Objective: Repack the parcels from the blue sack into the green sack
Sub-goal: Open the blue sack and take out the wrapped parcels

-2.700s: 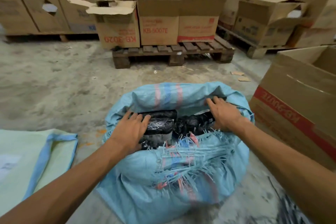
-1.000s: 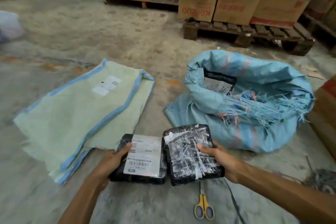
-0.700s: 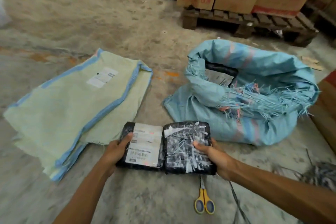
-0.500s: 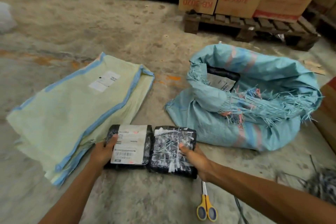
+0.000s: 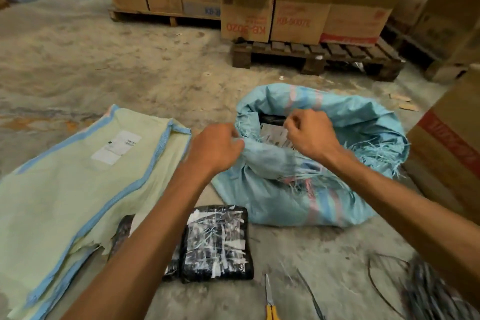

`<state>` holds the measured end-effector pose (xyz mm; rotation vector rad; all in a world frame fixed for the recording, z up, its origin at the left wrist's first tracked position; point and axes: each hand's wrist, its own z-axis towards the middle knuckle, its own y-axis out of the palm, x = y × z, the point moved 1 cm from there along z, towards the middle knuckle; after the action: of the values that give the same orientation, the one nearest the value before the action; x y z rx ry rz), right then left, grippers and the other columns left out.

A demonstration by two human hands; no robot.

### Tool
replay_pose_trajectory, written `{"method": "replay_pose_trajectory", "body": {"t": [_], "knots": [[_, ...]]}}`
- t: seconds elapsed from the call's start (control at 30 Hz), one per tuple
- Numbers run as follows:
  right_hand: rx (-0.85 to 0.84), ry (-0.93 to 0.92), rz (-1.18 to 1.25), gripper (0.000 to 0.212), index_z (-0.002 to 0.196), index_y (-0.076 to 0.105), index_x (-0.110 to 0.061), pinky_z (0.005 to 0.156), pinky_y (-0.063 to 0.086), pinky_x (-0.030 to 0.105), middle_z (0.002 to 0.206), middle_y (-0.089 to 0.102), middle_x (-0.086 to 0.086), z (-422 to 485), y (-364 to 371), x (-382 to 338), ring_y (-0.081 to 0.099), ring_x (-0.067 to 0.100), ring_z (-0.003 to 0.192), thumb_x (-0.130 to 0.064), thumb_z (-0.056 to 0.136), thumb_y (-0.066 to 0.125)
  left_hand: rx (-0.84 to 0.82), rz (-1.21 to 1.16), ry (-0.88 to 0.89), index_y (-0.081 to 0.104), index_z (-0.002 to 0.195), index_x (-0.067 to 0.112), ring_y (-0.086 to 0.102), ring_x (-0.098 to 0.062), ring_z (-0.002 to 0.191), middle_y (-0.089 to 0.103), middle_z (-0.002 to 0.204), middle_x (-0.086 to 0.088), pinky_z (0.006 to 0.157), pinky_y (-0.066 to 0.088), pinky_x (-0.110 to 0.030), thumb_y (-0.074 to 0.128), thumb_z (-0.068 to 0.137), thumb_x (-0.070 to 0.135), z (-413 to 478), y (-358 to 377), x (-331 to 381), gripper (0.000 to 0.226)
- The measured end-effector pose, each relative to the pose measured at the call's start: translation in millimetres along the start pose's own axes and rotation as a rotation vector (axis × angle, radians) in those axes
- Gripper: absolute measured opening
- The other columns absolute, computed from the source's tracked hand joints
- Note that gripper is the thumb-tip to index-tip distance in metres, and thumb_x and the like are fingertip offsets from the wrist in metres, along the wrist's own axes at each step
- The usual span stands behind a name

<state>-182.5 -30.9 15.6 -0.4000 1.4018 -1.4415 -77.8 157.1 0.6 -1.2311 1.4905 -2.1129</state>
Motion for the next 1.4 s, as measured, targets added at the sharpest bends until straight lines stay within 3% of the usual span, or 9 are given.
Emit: {"method": "replay_pose_trajectory", "body": {"t": [0.17,0.27,0.43,0.67,0.83,1.0,1.17,1.23,1.4], "knots": [[-0.294,0.068,-0.25,0.031,0.115,0.07,-0.017,0.082,0.051,0.033,0.115,0.072,0.014,43,-7,98,0.065,0.035,0.105,-0.008,0.091,0.051,-0.078,-0.13,0.359,0.066,0.102,0.01,0.062,-0.028,0.097,0.068,0.104,-0.01,0.083,0.05,-0.043,0.043,0.1,0.024,85,57,95,0.027],[-0.443,0.145,-0.279,0.028,0.106,0.075,-0.013,0.084,0.052,0.034,0.111,0.073,0.014,37,15,139,0.066,0.034,0.106,-0.013,0.09,0.052,-0.247,0.126,0.296,0.06,0.114,0.006,0.058,-0.033,0.111,0.061,0.118,-0.014,0.092,0.048,-0.047,0.044,0.099,0.022,126,107,99,0.027],[-0.621,0.138,-0.291,0.015,0.086,0.071,-0.017,0.074,0.049,0.03,0.097,0.072,0.012,34,39,169,0.067,0.033,0.097,-0.019,0.088,0.056,-0.087,0.335,0.271,0.052,0.125,0.007,0.05,-0.031,0.118,0.053,0.126,-0.013,0.097,0.046,-0.042,0.061,0.089,0.021,155,149,74,0.04],[-0.612,0.098,-0.235,0.032,0.113,0.064,-0.022,0.088,0.051,0.034,0.121,0.067,0.008,48,70,162,0.062,0.031,0.114,-0.031,0.082,0.062,-0.037,0.54,0.377,0.046,0.128,0.009,0.049,-0.027,0.113,0.049,0.123,-0.009,0.094,0.044,-0.038,0.074,0.076,0.026,187,168,56,0.061],[-0.994,0.063,-0.21,0.039,0.127,0.06,-0.003,0.096,0.054,0.048,0.128,0.064,0.019,66,100,160,0.064,0.036,0.115,-0.007,0.089,0.051,-0.166,0.629,0.377,0.033,0.143,0.006,0.044,-0.028,0.128,0.045,0.138,-0.012,0.108,0.037,-0.038,0.076,0.076,0.043,212,176,66,0.087],[-0.83,0.121,-0.155,0.037,0.131,0.059,-0.007,0.086,0.047,0.03,0.127,0.063,0.013,60,111,172,0.062,0.027,0.114,-0.006,0.095,0.056,-0.14,0.687,0.378,0.034,0.142,0.008,0.04,-0.027,0.131,0.046,0.141,-0.011,0.109,0.033,-0.039,0.075,0.073,0.057,224,179,74,0.094],[-0.927,0.073,-0.1,0.009,0.078,0.057,0.006,0.072,0.051,0.034,0.086,0.064,0.02,52,118,190,0.06,0.023,0.079,0.006,0.085,0.063,-0.319,0.636,0.332,0.038,0.137,0.013,0.058,-0.033,0.116,0.053,0.13,-0.014,0.095,0.049,-0.044,0.079,0.077,0.044,193,204,73,0.079],[-0.86,0.062,-0.043,0.016,0.098,0.061,0.011,0.088,0.056,0.048,0.11,0.066,0.028,43,106,186,0.066,0.037,0.104,0.007,0.083,0.065,-0.282,0.549,0.328,0.043,0.13,0.012,0.063,-0.033,0.108,0.059,0.122,-0.013,0.09,0.053,-0.043,0.076,0.082,0.039,185,201,74,0.064],[-0.568,0.065,0.082,0.051,0.143,0.047,-0.013,0.096,0.053,0.036,0.141,0.055,0.018,33,38,155,0.054,0.033,0.13,-0.018,0.095,0.063,-0.224,0.27,0.24,0.06,0.114,0.017,0.067,-0.028,0.097,0.071,0.107,-0.007,0.083,0.055,-0.036,0.075,0.075,0.038,189,153,80,0.047]]}}
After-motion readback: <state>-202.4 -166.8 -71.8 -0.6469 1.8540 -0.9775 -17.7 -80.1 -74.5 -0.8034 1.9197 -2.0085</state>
